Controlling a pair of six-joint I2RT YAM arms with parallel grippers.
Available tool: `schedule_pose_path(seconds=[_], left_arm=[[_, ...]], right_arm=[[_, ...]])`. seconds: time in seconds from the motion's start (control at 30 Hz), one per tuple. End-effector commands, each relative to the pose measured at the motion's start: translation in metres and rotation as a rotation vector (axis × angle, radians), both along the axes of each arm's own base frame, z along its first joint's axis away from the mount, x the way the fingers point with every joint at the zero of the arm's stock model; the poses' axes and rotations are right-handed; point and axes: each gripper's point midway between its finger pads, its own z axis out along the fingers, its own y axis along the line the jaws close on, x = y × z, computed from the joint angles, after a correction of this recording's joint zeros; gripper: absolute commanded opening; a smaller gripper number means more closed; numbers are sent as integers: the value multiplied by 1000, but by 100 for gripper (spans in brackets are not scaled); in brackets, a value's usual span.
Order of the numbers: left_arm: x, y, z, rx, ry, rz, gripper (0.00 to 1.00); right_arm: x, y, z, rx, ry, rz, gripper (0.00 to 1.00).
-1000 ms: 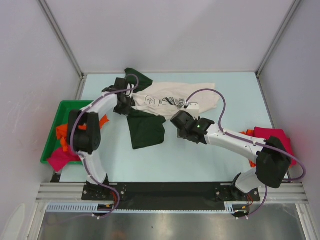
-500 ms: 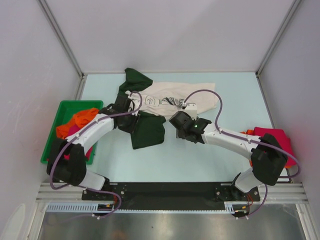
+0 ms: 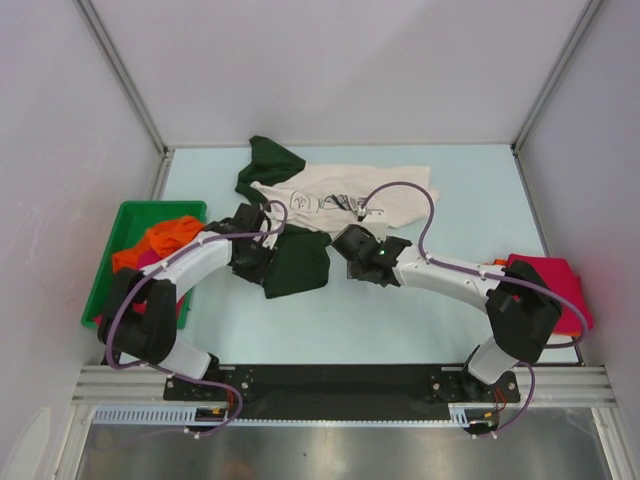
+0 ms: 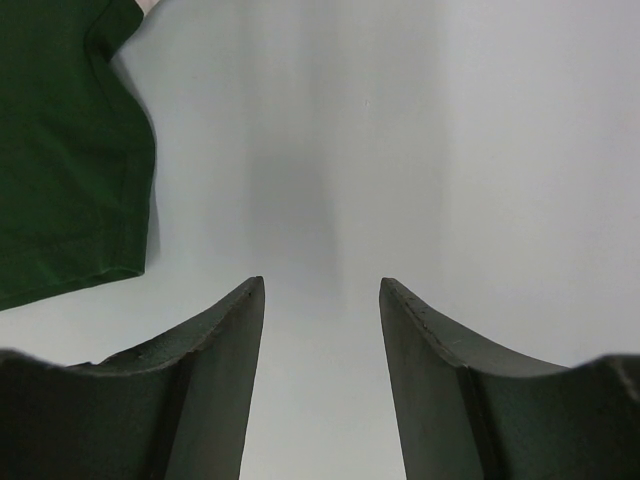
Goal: Fold and stack the t-shirts
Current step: Flatten out the tshirt
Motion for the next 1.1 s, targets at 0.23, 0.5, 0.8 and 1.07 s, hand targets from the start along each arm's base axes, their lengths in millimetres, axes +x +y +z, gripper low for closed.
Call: schedule_pose_path(seconds=[0.23, 0.5, 0.8, 1.07], left_arm=[[12, -29, 11, -47, -36, -66, 43], [-3, -40, -15, -17, 39, -108, 43], [-9, -37, -31, 20, 99, -110, 35], [0, -38, -12, 12, 57, -102, 0]], right_arm=[[6, 22, 11, 50, -35, -2, 55], [4, 16, 12, 48, -42, -14, 55], [3, 8, 14, 42, -48, -25, 56], [9, -10, 17, 50, -64, -89, 55]])
